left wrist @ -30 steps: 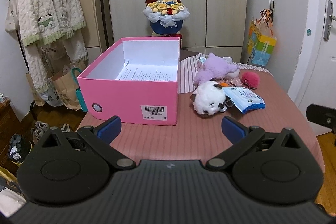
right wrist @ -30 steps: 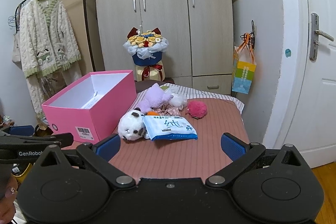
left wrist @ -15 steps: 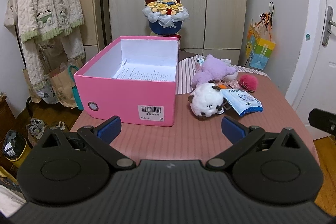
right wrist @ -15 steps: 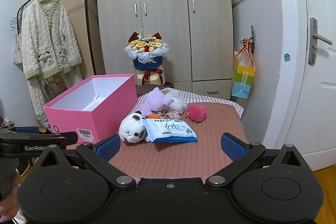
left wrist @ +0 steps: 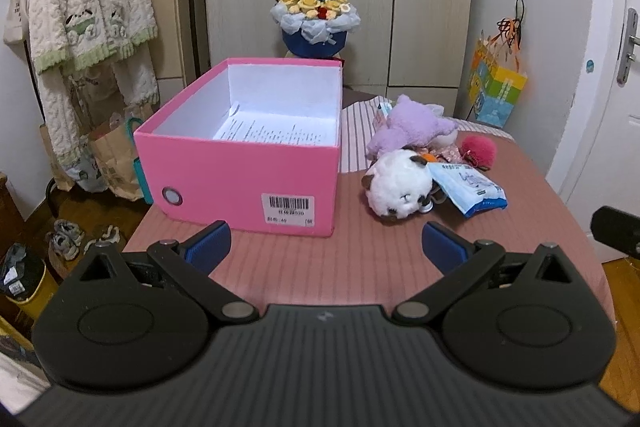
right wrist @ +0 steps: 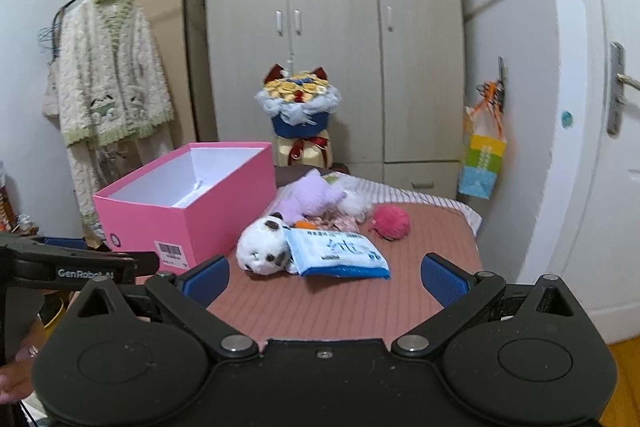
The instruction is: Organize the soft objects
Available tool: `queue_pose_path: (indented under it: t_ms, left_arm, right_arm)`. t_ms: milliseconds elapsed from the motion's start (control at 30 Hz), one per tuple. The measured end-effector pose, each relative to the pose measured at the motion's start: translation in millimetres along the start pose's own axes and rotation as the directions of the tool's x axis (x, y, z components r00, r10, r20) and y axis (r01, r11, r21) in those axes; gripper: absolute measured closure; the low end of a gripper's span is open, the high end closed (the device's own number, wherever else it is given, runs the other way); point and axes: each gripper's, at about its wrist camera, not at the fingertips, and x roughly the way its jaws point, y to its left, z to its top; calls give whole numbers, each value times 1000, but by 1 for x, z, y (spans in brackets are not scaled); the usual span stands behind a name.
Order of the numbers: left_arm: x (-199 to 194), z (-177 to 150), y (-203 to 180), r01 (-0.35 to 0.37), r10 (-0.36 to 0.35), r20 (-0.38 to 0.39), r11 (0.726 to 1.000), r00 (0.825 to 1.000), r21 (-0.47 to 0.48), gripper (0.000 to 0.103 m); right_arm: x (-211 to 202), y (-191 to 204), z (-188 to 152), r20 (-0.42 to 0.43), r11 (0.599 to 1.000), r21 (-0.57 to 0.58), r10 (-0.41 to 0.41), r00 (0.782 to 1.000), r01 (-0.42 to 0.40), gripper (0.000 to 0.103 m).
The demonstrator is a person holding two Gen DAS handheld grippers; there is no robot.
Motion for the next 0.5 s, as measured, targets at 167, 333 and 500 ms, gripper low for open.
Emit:
queue_pose_path:
  t_ms: [167,333,500]
  left_arm:
    - [1,5,-4,-2,2,36,1000,999,15,0]
    - [10,10,-11,15,-17,29,999,999,46,0]
    - [20,22,-17,30,-31,40,999,999,45,0]
  right_arm:
    - [8,2,7,23,998,-55,-8,1000,9,0]
    - [21,-5,11,37,997,-81,-3,999,6,0]
    - [33,-24,16,59,997,-50,63,996,-60,0]
